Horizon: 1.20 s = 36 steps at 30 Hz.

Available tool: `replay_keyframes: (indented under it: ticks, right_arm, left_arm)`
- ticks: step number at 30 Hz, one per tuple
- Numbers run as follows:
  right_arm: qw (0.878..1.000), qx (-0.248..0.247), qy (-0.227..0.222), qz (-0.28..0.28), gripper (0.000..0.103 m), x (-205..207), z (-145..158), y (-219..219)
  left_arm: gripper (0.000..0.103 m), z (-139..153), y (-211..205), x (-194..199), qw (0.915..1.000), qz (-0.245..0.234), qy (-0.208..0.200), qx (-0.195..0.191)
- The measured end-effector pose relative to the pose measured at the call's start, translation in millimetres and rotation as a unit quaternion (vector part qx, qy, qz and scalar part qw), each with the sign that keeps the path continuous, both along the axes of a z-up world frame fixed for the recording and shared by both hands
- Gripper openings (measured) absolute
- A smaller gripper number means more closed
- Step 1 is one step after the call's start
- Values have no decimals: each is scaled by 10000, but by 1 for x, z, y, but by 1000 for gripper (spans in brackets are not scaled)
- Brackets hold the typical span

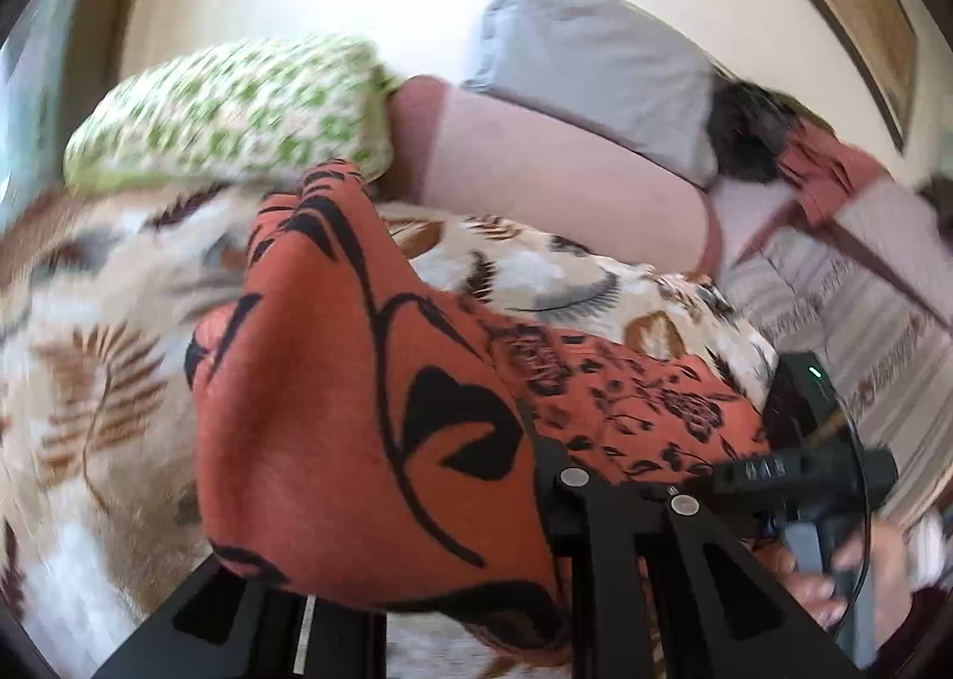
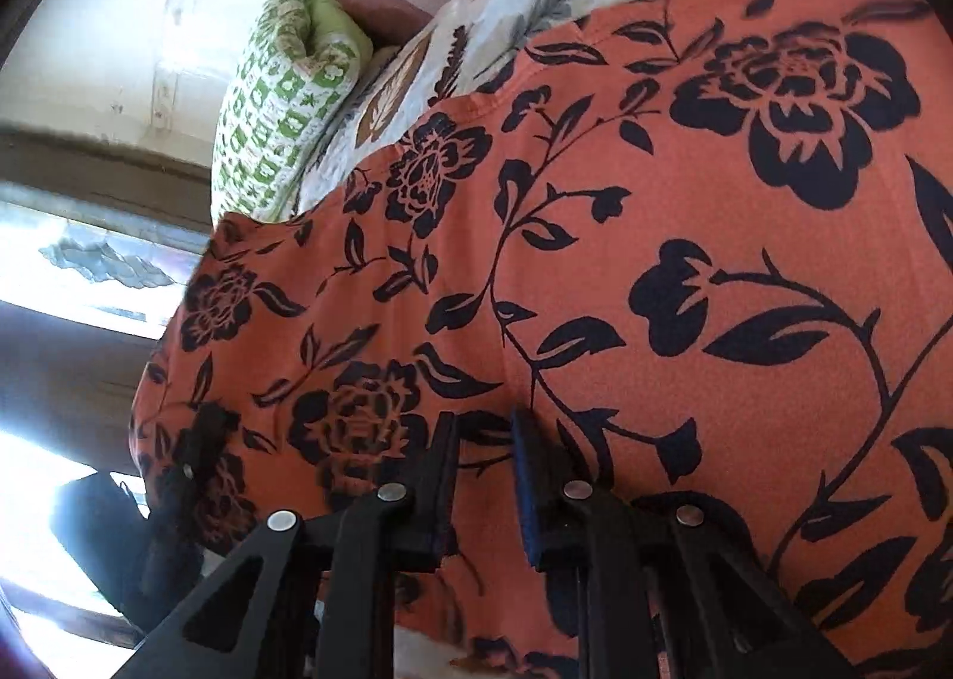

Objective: Fold small clothes

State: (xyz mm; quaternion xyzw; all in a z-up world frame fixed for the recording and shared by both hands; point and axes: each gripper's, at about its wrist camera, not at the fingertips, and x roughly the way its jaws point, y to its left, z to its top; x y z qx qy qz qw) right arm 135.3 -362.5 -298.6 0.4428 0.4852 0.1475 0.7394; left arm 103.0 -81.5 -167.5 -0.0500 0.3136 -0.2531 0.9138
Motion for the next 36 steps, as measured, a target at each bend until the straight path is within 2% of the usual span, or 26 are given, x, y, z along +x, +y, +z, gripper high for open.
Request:
replay_keyframes:
  ticks: [2, 3, 6, 11, 13, 15, 17, 18, 20, 22, 23, 26, 28, 30, 33, 34, 36]
  right_arm:
    - [9980, 580, 215, -92, 23, -1, -4, -13]
    - [9971, 708, 207, -190, 23, -2, -3, -22]
    - [9967, 639, -53, -499, 24, -11, 12, -51]
    - [9857, 1479, -243, -775, 24, -26, 14, -97]
    - [9786, 1677, -311, -1148, 24, -39, 12, -123]
    - [9726, 1683, -355, -1562, 24, -53, 11, -152]
    - [9658, 1653, -341, -1970, 25, -66, 7, -177]
    - [9627, 1639, -227, -2141, 25, -71, 2, -186]
    - [9587, 1559, 31, -2379, 26, -78, -6, -198]
    - [9565, 1576, 98, -2452, 27, -81, -8, -204]
    - [9572, 1519, 83, -2463, 28, -80, -6, -205]
    - [9596, 830, -112, -2688, 28, -85, 17, -209]
    - [9578, 534, -388, -2796, 28, -88, 33, -206]
    - [9614, 459, -865, -2573, 28, -85, 52, -196]
    - [9725, 694, -1340, -1773, 28, -69, 70, -170]
    - [9757, 779, -1406, -1488, 28, -65, 74, -158]
    - [9826, 758, -1301, -1085, 28, -54, 76, -134]
  left_arm:
    - [19, 10, -17, -6, 9997, -189, -94, 119]
    - [19, 15, -28, -9, 9993, -305, -147, 178]
    - [19, 26, -61, -18, 9970, -576, -257, 451]
    - [19, 32, -137, -28, 9902, -1113, -247, 801]
    - [20, 21, -180, -29, 9863, -1332, -25, 972]
    - [23, 0, -220, -30, 9806, -1520, 118, 1234]
    - [26, -29, -252, -31, 9723, -1686, 478, 1549]
    - [34, -41, -262, -33, 9678, -1756, 629, 1688]
    - [39, -42, -260, -40, 9673, -1811, 634, 1658]
    - [53, -30, -245, -44, 9649, -2118, 670, 1401]
    - [56, -21, -236, -45, 9633, -2275, 709, 1239]
    - [63, 10, -201, -50, 9612, -2571, 741, 664]
    - [68, 23, -182, -52, 9658, -2483, 559, 500]
    - [68, 29, -162, -46, 9749, -2094, 362, 665]
    - [68, 25, -136, -29, 9857, -1332, 204, 1016]
    - [68, 18, -130, -20, 9859, -1052, 209, 1286]
    - [68, 6, -126, -9, 9829, -790, 268, 1639]
